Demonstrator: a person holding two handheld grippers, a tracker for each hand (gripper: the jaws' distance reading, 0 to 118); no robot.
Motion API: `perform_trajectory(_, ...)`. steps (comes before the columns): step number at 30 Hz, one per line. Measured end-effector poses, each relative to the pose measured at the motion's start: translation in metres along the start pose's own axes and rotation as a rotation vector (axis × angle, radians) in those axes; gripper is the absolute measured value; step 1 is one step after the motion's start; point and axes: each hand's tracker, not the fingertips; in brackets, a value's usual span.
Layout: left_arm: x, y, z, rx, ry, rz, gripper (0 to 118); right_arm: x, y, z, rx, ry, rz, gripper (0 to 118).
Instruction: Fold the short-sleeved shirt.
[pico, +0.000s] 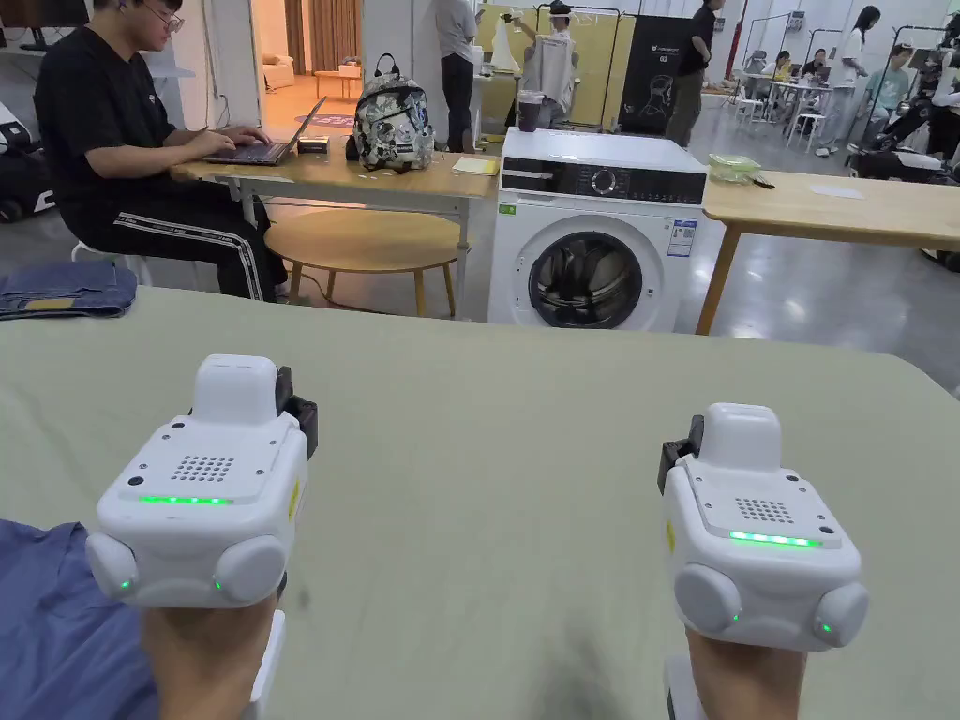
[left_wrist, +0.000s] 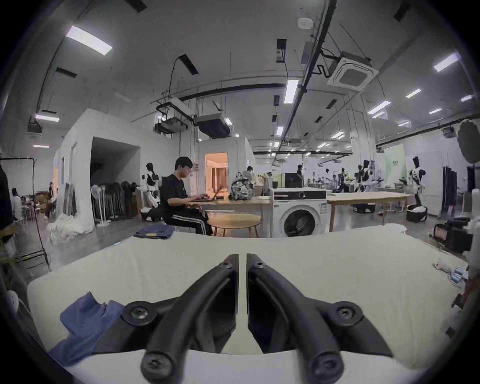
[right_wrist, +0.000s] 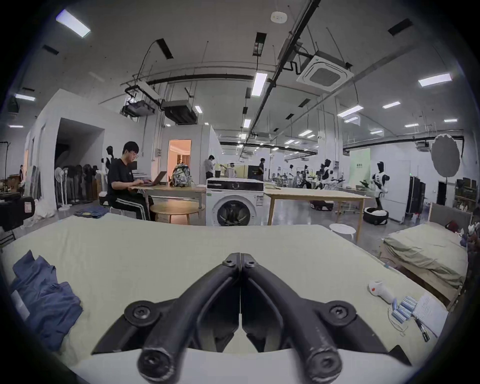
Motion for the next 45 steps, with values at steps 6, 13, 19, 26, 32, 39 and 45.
perform_trajectory(6,-0.016,0.005,-0.001,-0.070,-0.047,0.002,1,-0.014,0.004,0.005,-0.009,0.016,-0.007,0)
perform_trajectory(13,-0.066,0.001,0.012,-0.164,0.042,-0.007,0,-0.048,0.006,0.005,-0.037,0.085,-0.004,0)
perform_trajectory(19,-0.150,-0.008,0.023,-0.311,0.149,0.022,0,-0.092,0.001,0.005,-0.063,0.187,0.004,0)
perform_trajectory(26,-0.246,-0.041,0.027,-0.590,0.180,0.069,0,-0.129,-0.013,-0.001,-0.110,0.265,0.023,0)
perform_trajectory(32,-0.293,-0.081,0.014,-0.910,0.069,0.230,0,-0.141,-0.028,-0.010,-0.163,0.290,0.044,0)
perform_trajectory(39,-0.295,-0.132,-0.004,-0.978,0.026,0.316,56,-0.137,-0.040,-0.013,-0.212,0.276,0.054,0)
perform_trajectory(45,-0.260,-0.159,-0.018,-1.033,0.033,0.283,84,-0.132,-0.044,-0.014,-0.232,0.256,0.070,0)
